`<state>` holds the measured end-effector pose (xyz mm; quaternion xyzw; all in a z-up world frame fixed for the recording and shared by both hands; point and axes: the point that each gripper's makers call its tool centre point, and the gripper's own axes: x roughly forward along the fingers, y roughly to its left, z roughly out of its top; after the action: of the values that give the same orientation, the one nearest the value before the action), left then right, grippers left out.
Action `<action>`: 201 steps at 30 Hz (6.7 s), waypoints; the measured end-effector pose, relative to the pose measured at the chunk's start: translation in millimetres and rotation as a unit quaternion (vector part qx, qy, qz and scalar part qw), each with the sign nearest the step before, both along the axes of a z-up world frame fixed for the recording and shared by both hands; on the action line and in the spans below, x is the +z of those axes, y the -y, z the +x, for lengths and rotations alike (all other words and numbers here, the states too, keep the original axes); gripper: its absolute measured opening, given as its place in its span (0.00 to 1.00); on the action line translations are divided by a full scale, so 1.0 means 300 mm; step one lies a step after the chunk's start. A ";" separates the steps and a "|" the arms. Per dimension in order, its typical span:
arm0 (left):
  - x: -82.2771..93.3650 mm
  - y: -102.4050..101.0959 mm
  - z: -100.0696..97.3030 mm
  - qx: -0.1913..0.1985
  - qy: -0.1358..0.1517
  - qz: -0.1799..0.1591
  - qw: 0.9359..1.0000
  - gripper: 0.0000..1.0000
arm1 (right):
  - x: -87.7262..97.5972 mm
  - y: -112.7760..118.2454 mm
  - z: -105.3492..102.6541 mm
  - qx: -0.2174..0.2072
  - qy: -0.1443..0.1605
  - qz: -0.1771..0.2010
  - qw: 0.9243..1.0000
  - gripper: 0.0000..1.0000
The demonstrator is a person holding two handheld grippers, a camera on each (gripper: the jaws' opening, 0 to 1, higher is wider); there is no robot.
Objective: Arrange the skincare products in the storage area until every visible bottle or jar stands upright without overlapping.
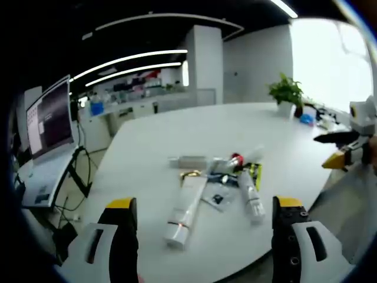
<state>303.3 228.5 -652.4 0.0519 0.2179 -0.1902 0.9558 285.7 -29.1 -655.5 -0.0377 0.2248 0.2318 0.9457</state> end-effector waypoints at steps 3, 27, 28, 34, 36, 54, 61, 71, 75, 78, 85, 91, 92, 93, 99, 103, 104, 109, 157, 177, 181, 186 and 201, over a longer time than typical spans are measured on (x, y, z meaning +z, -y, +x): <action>0.000 0.000 0.001 0.000 0.000 -0.001 1.000 0.92 | -0.001 0.000 0.000 0.000 -0.001 -0.001 1.000 0.90; 0.001 0.007 0.000 -0.007 -0.001 0.003 1.000 0.92 | -0.004 -0.001 0.005 0.001 -0.009 0.000 1.000 0.90; 0.001 0.006 -0.001 -0.007 -0.001 0.003 1.000 0.92 | -0.003 -0.001 0.005 0.000 -0.010 0.002 1.000 0.90; 0.006 0.001 0.002 -0.003 0.003 0.002 1.000 0.93 | -0.001 0.005 0.007 -0.006 -0.019 0.020 1.000 0.90; 0.006 -0.001 0.002 -0.002 0.003 0.003 1.000 0.93 | -0.002 0.005 0.006 -0.006 -0.020 0.019 1.000 0.90; -0.004 -0.001 0.002 -0.004 -0.002 0.007 1.000 0.93 | -0.010 0.021 0.055 0.015 -0.024 0.002 1.000 0.87; -0.007 -0.003 0.005 -0.003 -0.004 0.008 1.000 0.92 | -0.002 0.026 0.136 0.068 -0.011 -0.042 0.997 0.84; -0.008 -0.005 0.006 -0.002 -0.004 0.010 1.000 0.91 | 0.004 -0.008 0.258 0.140 -0.013 -0.054 0.989 0.77; -0.011 -0.002 0.005 -0.005 -0.006 0.014 1.000 0.91 | -0.005 -0.012 0.300 0.165 -0.014 -0.074 0.983 0.75; -0.011 -0.004 0.006 -0.004 -0.007 0.014 1.000 0.91 | -0.015 -0.013 0.331 0.183 -0.015 -0.087 0.979 0.74; -0.019 -0.002 0.001 -0.007 -0.013 0.017 1.000 0.90 | -0.064 -0.011 0.402 0.222 -0.026 -0.126 0.967 0.70; -0.026 0.004 -0.001 -0.011 -0.018 0.021 1.000 0.91 | -0.109 -0.033 0.458 0.263 -0.030 -0.165 0.950 0.63; -0.027 0.003 -0.001 -0.011 -0.018 0.021 1.000 0.91 | -0.111 -0.035 0.461 0.265 -0.030 -0.167 0.949 0.63; -0.028 0.002 0.000 -0.009 -0.020 0.019 1.000 0.91 | -0.115 -0.046 0.473 0.274 -0.024 -0.171 0.946 0.61; -0.036 -0.003 0.000 -0.005 -0.027 0.019 0.999 0.91 | -0.167 -0.084 0.522 0.319 -0.031 -0.194 0.927 0.58; -0.044 -0.004 -0.001 -0.004 -0.034 0.020 0.999 0.91 | -0.205 -0.107 0.539 0.352 -0.045 -0.199 0.914 0.48; -0.046 -0.005 -0.001 -0.004 -0.035 0.020 0.999 0.92 | -0.215 -0.110 0.543 0.357 -0.049 -0.202 0.911 0.46; -0.052 -0.013 0.002 0.003 -0.040 0.020 0.999 0.92 | -0.257 -0.130 0.576 0.385 -0.059 -0.224 0.894 0.45; -0.083 -0.038 0.035 0.028 -0.058 0.016 0.998 0.91 | -0.404 -0.139 0.574 0.479 -0.092 -0.297 0.821 0.27; -0.005 0.171 0.082 -0.030 -0.040 -0.044 0.998 0.94 | -0.174 -0.081 0.297 0.328 -0.056 -0.078 0.940 0.27; 0.038 0.246 0.078 -0.056 -0.039 -0.084 0.994 0.94 | -0.131 -0.092 0.243 0.303 -0.049 -0.028 0.951 0.27; 0.083 0.339 0.062 -0.101 -0.046 -0.125 0.986 0.91 | -0.068 -0.103 0.203 0.276 -0.029 0.004 0.961 0.27; 0.328 0.551 0.041 -0.198 -0.063 -0.290 0.934 0.85 | 0.286 -0.212 0.080 0.220 0.029 0.261 0.939 0.27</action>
<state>315.4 63.3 -554.1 -0.1978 0.1980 -0.4336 0.8565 309.6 34.5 -569.6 0.1551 0.1146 0.4838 0.8537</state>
